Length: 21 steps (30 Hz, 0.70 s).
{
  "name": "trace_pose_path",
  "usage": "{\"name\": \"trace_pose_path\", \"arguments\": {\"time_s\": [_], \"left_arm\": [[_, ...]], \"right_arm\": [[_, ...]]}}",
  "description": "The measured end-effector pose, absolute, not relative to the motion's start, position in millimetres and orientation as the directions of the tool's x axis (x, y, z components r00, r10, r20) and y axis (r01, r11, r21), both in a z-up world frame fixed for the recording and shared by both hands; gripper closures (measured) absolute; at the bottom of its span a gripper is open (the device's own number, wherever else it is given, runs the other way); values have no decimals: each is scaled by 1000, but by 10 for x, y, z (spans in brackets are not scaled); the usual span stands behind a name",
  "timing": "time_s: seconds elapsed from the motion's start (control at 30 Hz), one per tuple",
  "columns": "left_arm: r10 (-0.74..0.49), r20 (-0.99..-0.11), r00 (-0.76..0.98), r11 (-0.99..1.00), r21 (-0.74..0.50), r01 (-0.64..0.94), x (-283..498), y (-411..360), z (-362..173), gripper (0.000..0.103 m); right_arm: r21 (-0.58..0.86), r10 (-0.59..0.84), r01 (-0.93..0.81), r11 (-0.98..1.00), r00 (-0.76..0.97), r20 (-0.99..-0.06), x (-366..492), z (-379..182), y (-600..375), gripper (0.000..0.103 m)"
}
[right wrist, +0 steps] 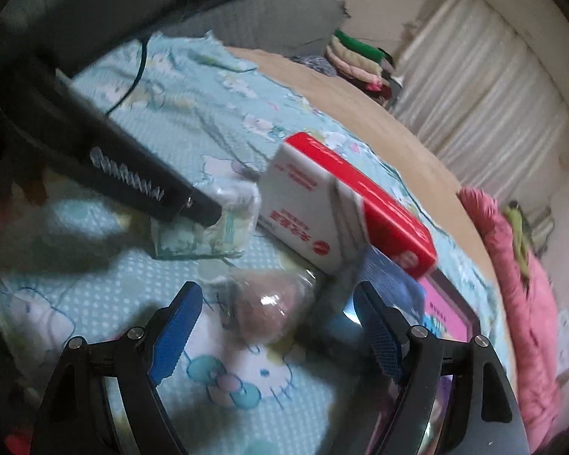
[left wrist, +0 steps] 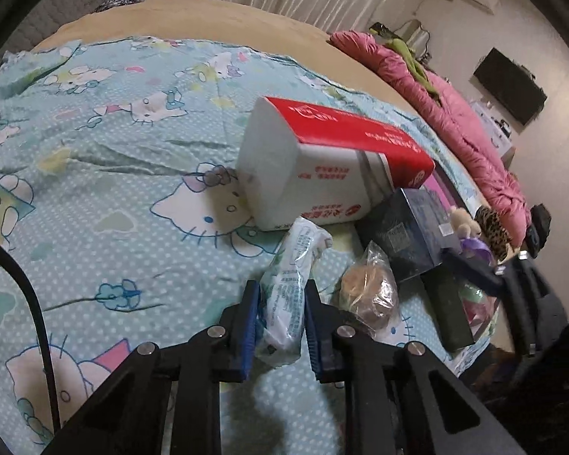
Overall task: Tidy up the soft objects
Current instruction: 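Grasp the white wrapped packet with the left gripper while the right grasps the clear bag, then lift the white packet and clear bag and carry both over the pink tray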
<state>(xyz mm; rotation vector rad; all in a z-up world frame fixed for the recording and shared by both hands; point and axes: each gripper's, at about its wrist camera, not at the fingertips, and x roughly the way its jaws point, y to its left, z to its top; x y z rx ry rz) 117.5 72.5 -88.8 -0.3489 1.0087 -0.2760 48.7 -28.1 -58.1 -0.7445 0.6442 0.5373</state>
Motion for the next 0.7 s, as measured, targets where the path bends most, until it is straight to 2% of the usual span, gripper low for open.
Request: {"name": "trace_pose_path", "arguments": {"time_s": [0.07, 0.1, 0.13, 0.23, 0.27, 0.47, 0.57, 0.7], "left_arm": [[-380, -768, 515, 909, -414, 53, 1164, 781, -880, 80], [-387, -763, 517, 903, -426, 47, 1165, 815, -880, 80], [-389, -760, 521, 901, -432, 43, 1159, 838, -877, 80], [-389, -756, 527, 899, -437, 37, 1146, 882, -870, 80], [-388, -755, 529, 899, -437, 36, 1141, 891, -866, 80], [-382, -745, 546, 897, -440, 27, 1093, 924, -819, 80], [-368, -739, 565, 901, -434, 20, 1033, 941, -755, 80], [-316, -742, 591, 919, -393, -2, 938, 958, -633, 80]], "right_arm": [[-458, 198, -649, 608, 682, -704, 543, -651, -215, 23], [-470, 184, -647, 600, 683, -707, 563, -682, -194, 26], [-480, 168, -646, 594, 683, -711, 589, -720, -174, 35], [-487, 119, -647, 587, 664, -738, 717, -851, -123, 51], [-489, 105, -642, 590, 662, -742, 756, -885, -113, 53], [-439, 121, -653, 616, 630, -767, 883, -888, -135, 59], [-298, 209, -667, 683, 569, -795, 937, -736, -226, 61], [-171, 330, -669, 723, 552, -765, 869, -401, -329, 62]]}}
